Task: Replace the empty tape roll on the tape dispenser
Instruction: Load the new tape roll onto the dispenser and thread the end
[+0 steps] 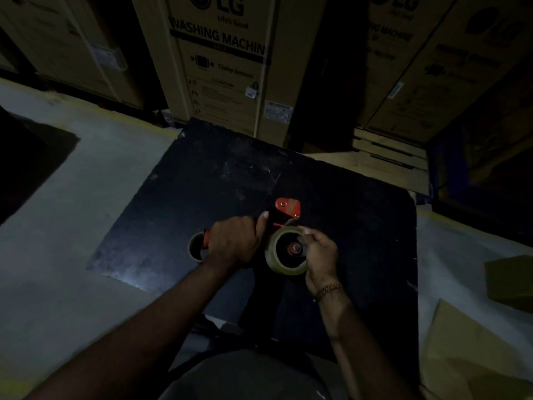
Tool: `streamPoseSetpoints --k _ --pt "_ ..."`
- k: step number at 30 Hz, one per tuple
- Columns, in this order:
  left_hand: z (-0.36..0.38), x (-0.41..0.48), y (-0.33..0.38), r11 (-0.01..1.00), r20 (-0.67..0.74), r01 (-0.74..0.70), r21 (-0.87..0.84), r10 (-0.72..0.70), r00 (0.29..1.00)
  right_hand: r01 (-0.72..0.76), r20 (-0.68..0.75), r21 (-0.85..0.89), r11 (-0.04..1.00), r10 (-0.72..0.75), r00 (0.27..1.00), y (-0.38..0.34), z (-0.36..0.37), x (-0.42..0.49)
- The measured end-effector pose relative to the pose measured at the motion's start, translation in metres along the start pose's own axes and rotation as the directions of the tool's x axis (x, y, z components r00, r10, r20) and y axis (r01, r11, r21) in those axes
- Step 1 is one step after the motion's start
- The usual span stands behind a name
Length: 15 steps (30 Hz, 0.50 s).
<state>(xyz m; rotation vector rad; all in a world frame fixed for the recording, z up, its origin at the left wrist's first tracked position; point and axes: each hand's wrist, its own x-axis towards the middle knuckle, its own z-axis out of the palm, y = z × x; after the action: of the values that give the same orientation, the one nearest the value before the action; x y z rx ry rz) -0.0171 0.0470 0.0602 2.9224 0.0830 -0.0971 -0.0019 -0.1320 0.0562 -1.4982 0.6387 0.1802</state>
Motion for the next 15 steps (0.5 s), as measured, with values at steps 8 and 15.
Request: streamPoseSetpoints --k 8,15 --pt "0.0 0.0 0.008 0.995 0.022 0.101 -0.015 -0.101 0.995 -0.144 -0.171 0.184 0.972 0.176 0.969 0.008 0.008 -0.004" --pt "0.003 -0.004 0.005 0.997 0.023 0.028 0.079 -0.03 0.999 -0.239 -0.257 0.327 0.914 0.329 0.909 0.012 0.016 -0.01"
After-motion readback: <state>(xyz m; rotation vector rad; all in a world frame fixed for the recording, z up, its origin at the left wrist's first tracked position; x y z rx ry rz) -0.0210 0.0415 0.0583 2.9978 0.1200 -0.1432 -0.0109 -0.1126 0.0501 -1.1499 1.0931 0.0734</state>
